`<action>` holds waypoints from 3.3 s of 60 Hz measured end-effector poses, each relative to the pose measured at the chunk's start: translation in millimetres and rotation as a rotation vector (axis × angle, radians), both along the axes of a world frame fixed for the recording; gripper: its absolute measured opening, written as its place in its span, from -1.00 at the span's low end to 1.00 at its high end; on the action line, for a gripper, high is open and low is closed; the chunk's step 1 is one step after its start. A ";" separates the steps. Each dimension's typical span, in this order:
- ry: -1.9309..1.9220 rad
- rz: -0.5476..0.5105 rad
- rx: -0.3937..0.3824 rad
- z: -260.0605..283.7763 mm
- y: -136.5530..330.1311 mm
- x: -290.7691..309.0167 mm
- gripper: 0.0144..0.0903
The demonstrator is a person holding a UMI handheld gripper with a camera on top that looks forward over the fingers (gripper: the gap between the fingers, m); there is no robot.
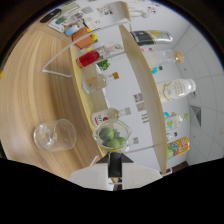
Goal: Make me a cup of Mojito.
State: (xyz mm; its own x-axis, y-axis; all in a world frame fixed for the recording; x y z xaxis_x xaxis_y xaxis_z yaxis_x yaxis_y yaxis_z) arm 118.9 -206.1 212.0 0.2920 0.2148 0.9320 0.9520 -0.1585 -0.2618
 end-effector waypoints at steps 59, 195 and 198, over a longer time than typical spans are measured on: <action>0.098 0.077 0.077 44.7 -5.9 -5.0 -0.97; 1.290 -0.333 -0.112 -6.5 -65.6 -74.7 0.89; 1.284 -0.323 -0.097 5.3 -47.8 -76.1 0.88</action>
